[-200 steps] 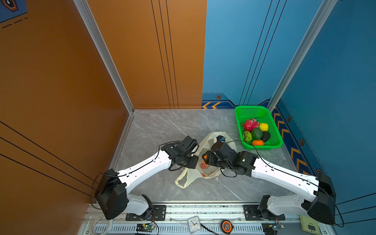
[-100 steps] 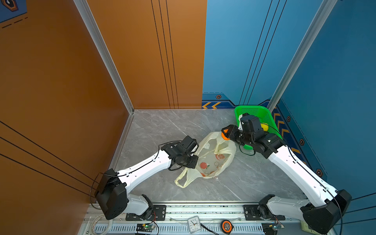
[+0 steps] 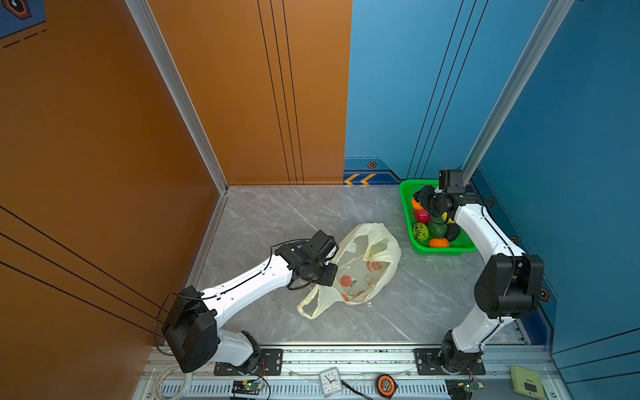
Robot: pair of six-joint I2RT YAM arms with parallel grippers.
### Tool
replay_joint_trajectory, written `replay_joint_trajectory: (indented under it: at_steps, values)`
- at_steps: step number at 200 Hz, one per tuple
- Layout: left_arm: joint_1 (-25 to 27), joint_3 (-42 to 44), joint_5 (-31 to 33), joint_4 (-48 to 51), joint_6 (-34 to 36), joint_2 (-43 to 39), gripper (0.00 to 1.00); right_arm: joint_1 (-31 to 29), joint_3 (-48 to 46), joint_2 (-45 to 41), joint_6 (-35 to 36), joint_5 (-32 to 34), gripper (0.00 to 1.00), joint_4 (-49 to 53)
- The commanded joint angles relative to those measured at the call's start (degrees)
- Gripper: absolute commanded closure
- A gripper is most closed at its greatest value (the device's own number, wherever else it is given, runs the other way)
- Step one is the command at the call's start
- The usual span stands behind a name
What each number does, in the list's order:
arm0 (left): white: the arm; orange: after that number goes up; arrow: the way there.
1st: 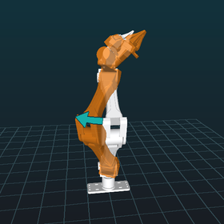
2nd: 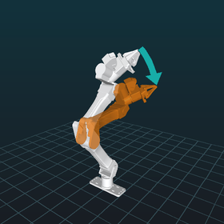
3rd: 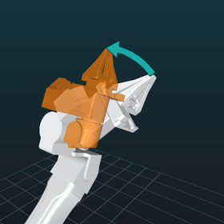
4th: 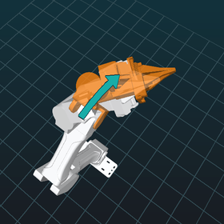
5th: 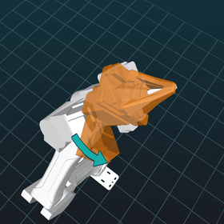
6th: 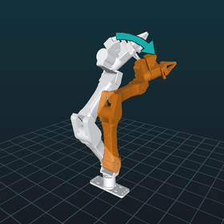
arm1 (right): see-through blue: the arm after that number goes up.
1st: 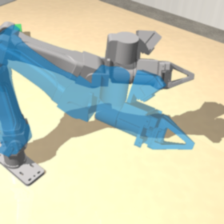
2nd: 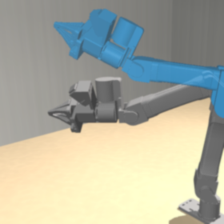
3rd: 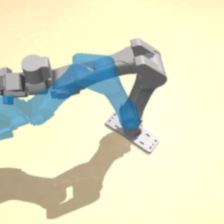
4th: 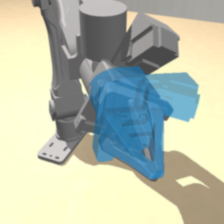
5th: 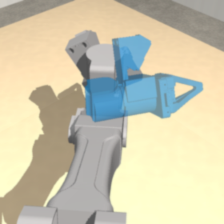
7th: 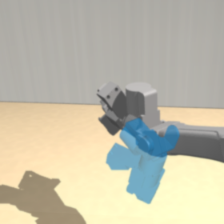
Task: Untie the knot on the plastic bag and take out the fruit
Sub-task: 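Lift the mandarin out and carry it to the green basket, then open the right gripper to drop the mandarin into the basket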
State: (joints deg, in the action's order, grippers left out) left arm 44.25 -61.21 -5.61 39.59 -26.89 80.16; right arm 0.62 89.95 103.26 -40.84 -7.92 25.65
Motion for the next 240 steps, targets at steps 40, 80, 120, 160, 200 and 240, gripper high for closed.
replay_joint_trajectory:
  at_steps: [40,80,120,160,200,240]
  values:
    - [-0.15,-2.64,0.92,0.06,-0.99,1.20,1.00,2.63,18.04,18.32,2.06,0.94,0.49,0.07]
    - [0.22,-2.94,1.52,-0.53,-2.04,1.49,1.00,2.54,25.56,25.11,3.14,2.98,0.34,4.33]
    - [0.22,-3.28,2.07,-0.51,-1.92,1.97,1.00,2.53,26.29,24.47,3.88,4.38,0.20,5.83]
    - [-0.19,-2.99,3.52,-1.20,-1.96,1.88,1.00,2.46,23.19,19.12,4.67,3.71,0.17,6.34]
    - [-2.75,-3.03,4.40,-4.75,-1.63,2.31,1.00,1.60,14.04,8.20,4.98,0.93,0.17,6.26]
    - [-6.20,-5.82,3.01,-8.27,0.20,6.19,1.00,-0.22,-0.73,-4.60,5.07,-2.23,0.16,7.25]
